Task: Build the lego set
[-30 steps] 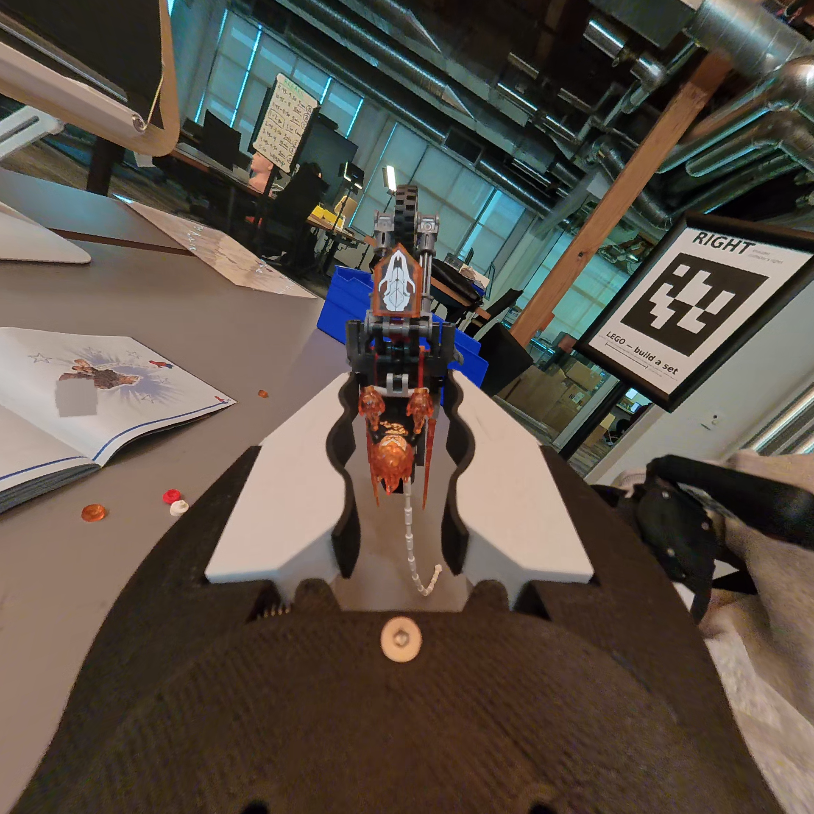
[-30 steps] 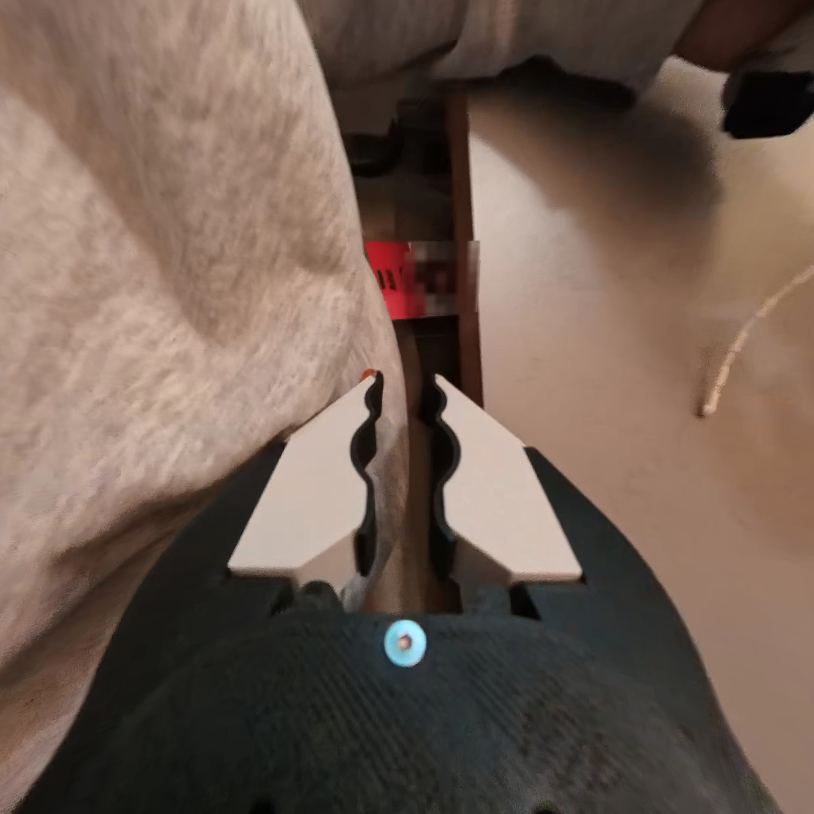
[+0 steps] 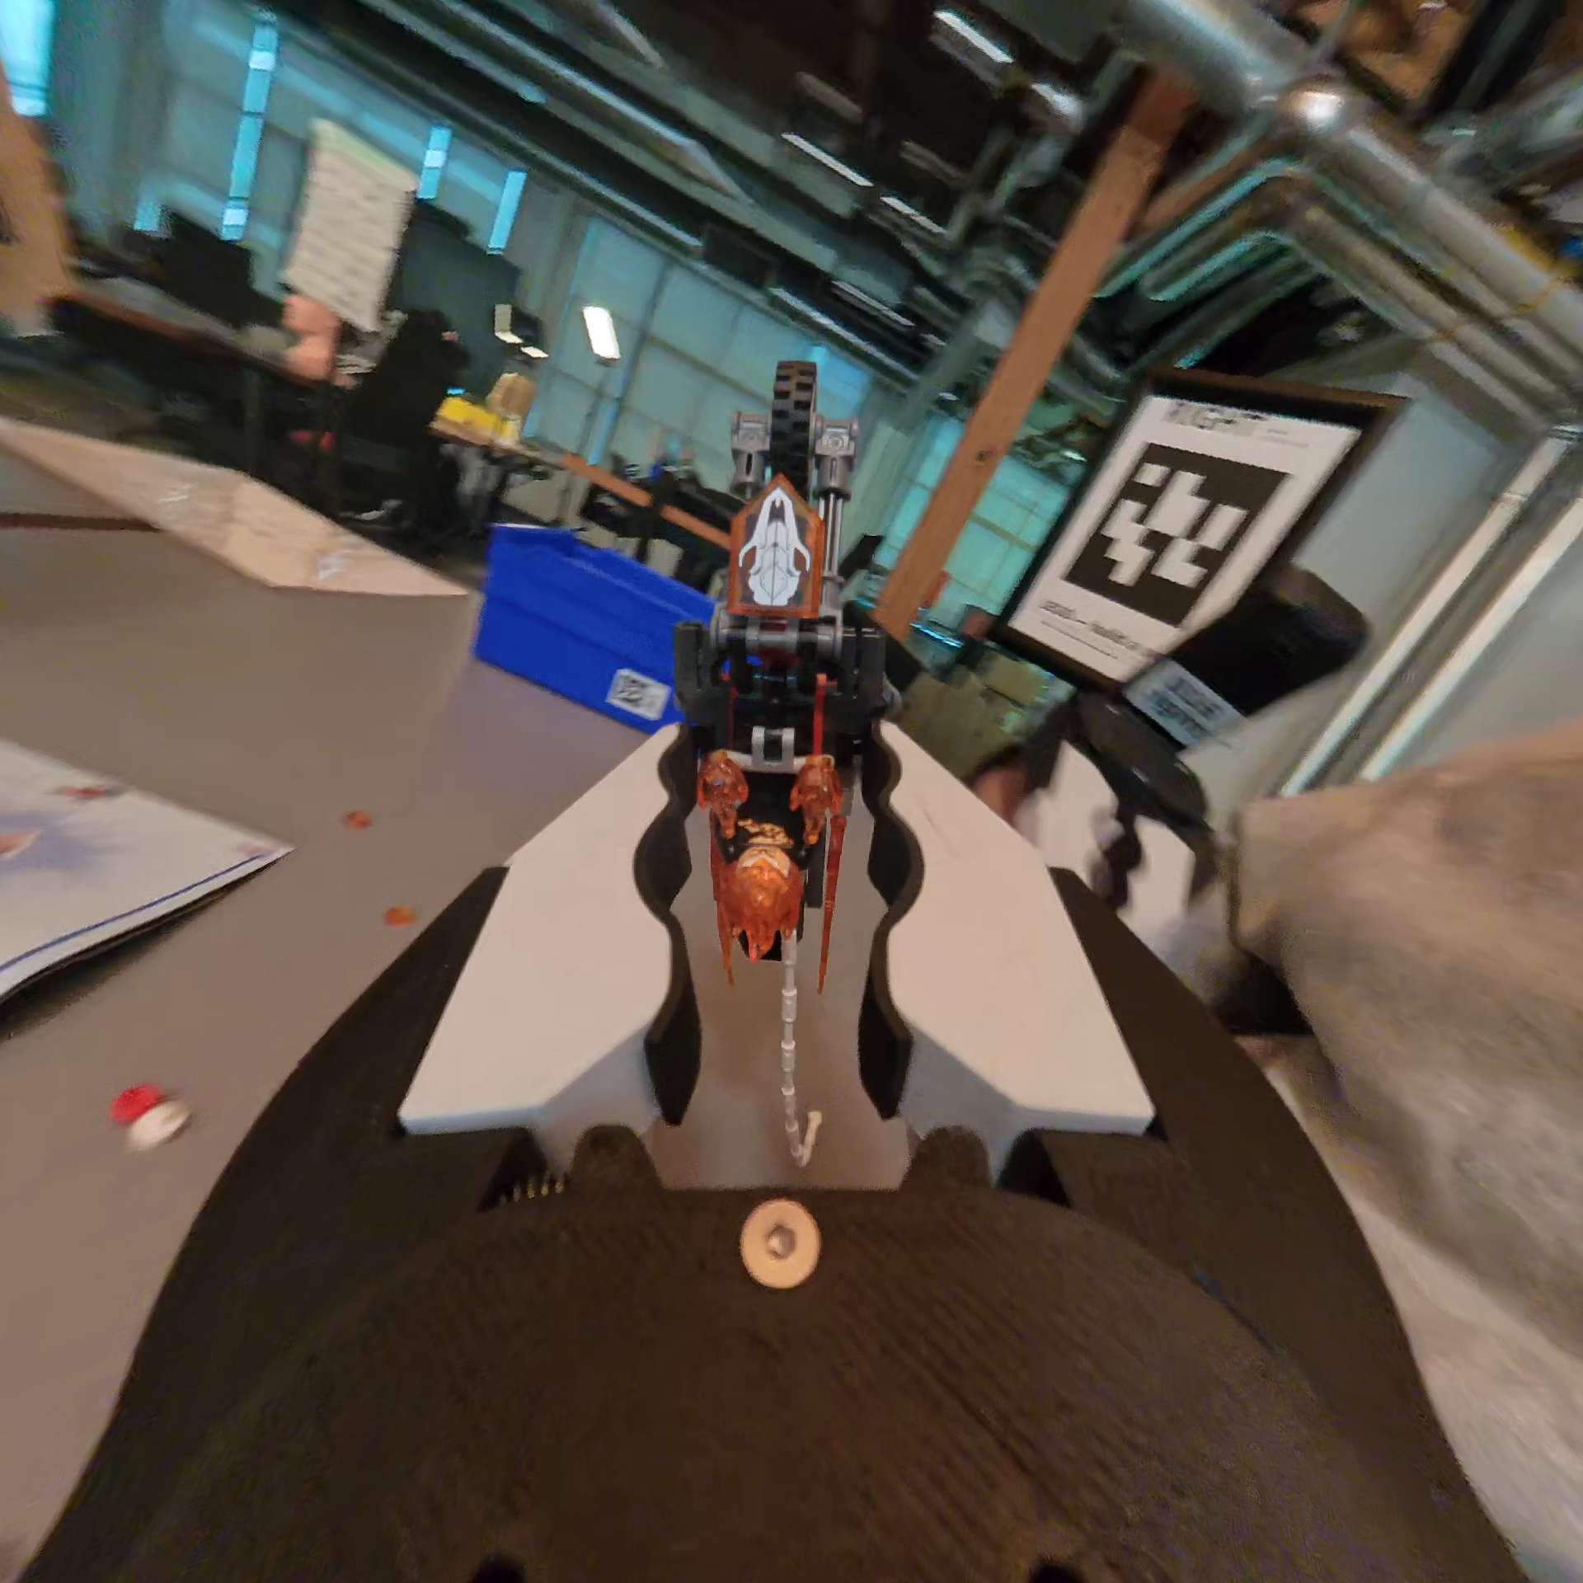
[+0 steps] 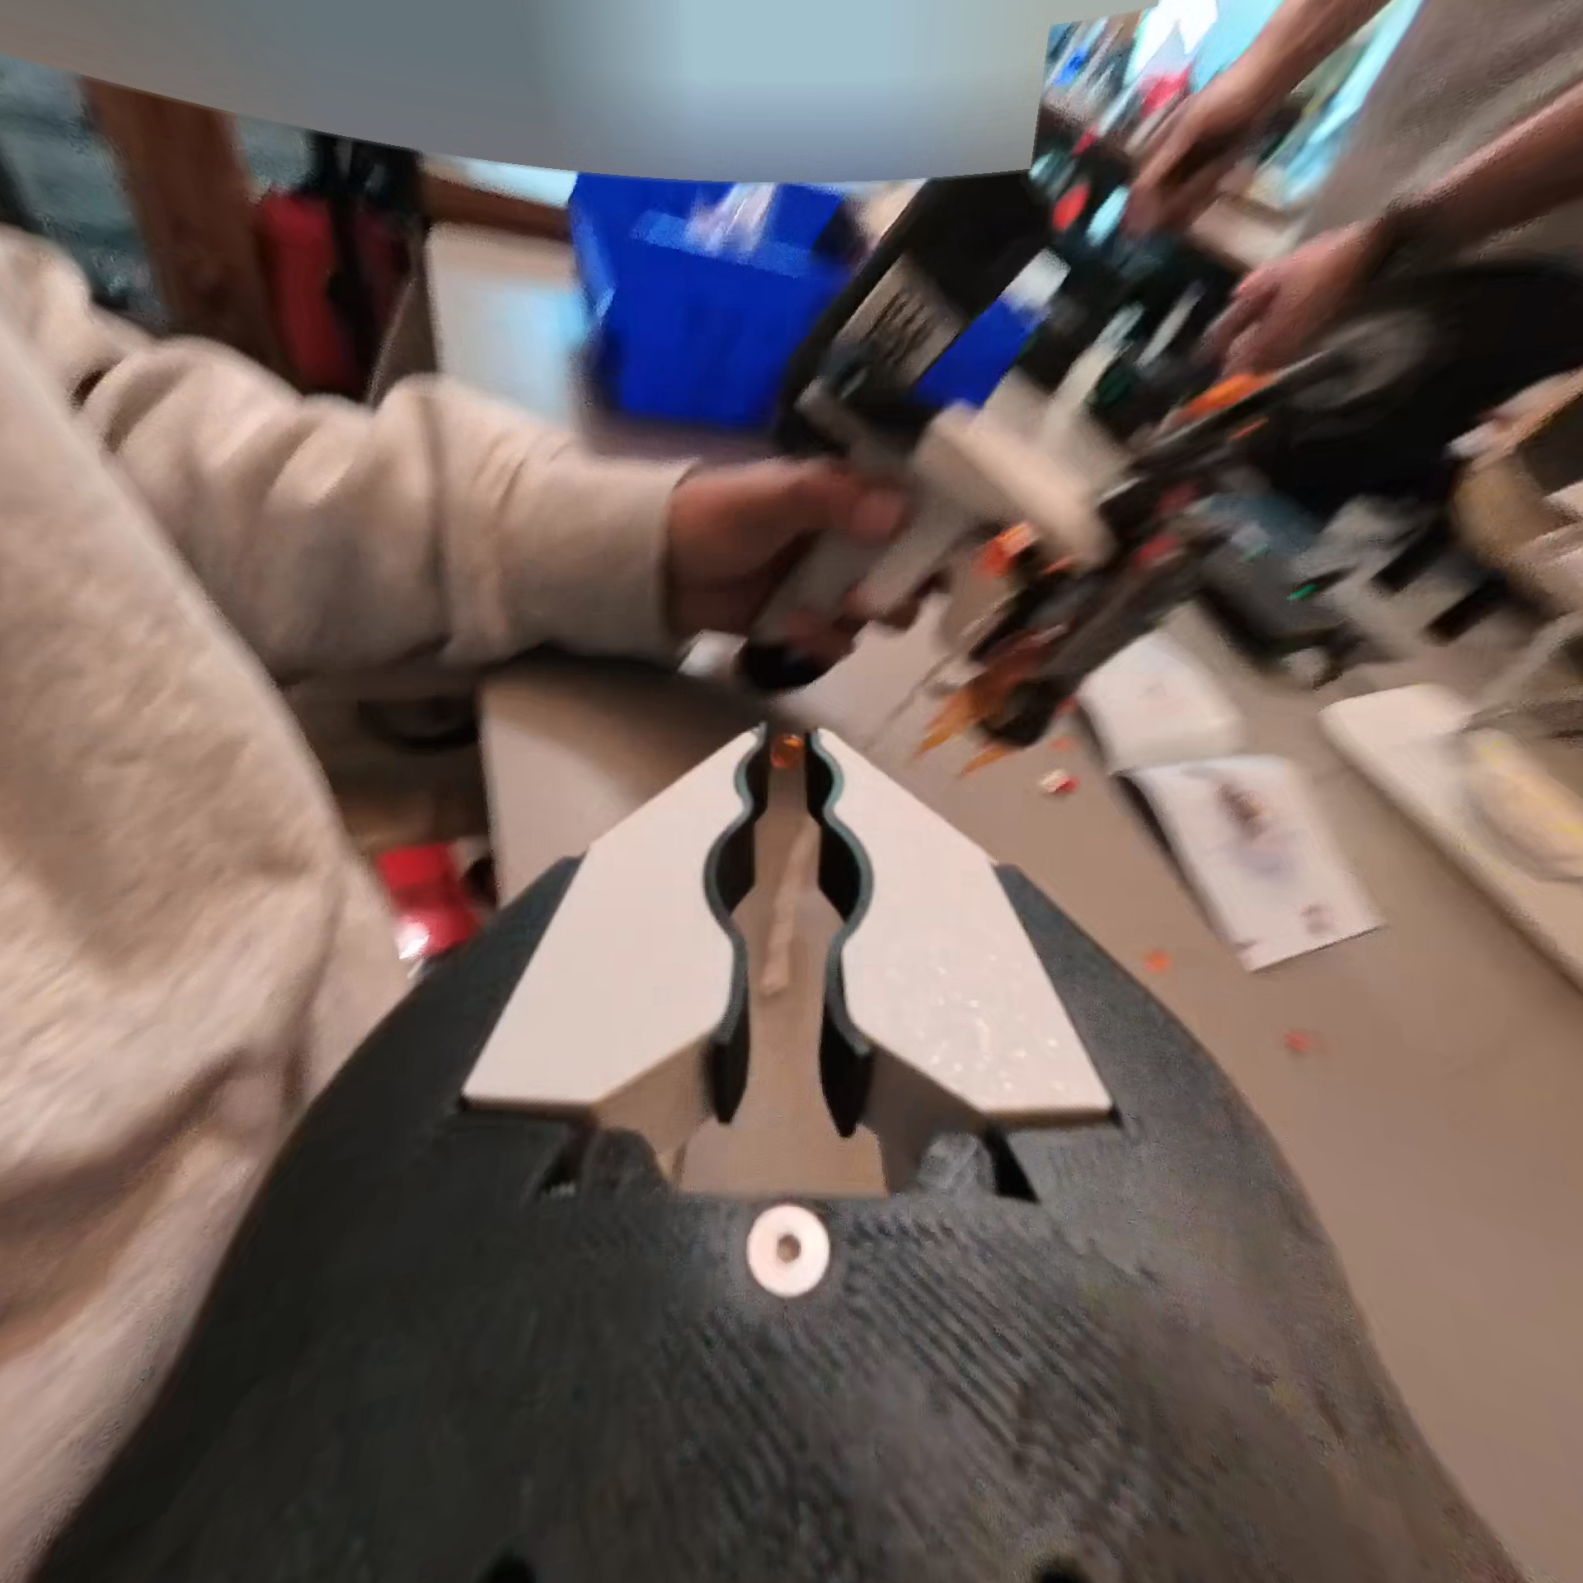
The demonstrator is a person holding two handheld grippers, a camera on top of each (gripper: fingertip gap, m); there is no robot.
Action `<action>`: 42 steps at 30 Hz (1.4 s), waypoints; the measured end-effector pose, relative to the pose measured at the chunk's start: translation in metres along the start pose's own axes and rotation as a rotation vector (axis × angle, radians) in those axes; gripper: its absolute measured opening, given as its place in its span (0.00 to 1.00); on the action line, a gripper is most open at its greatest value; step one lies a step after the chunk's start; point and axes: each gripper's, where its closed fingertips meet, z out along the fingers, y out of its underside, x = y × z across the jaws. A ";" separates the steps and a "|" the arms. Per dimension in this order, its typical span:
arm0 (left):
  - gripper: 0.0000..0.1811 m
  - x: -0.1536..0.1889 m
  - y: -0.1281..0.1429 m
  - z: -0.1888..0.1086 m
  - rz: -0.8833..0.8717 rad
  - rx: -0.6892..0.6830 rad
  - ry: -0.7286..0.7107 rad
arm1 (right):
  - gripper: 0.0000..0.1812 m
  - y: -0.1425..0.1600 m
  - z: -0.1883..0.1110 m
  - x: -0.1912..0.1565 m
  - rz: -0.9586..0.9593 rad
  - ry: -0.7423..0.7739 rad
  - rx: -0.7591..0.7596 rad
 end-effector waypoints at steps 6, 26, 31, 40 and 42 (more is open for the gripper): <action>0.20 0.032 0.018 0.013 0.090 -0.103 0.144 | 0.03 -0.069 -0.013 0.065 0.088 0.178 0.419; 0.20 0.047 0.014 0.014 0.070 -0.074 0.223 | 0.03 -0.073 0.006 0.069 0.394 -0.126 0.607; 0.20 0.047 0.014 0.014 0.076 -0.072 0.220 | 0.03 -0.073 0.004 0.068 0.408 -0.152 0.612; 0.20 0.047 0.012 0.013 0.074 -0.063 0.224 | 0.06 -0.074 0.002 0.069 0.405 -0.152 0.616; 0.20 0.047 0.013 0.014 0.076 -0.066 0.223 | 0.06 -0.075 0.001 0.069 0.401 -0.148 0.620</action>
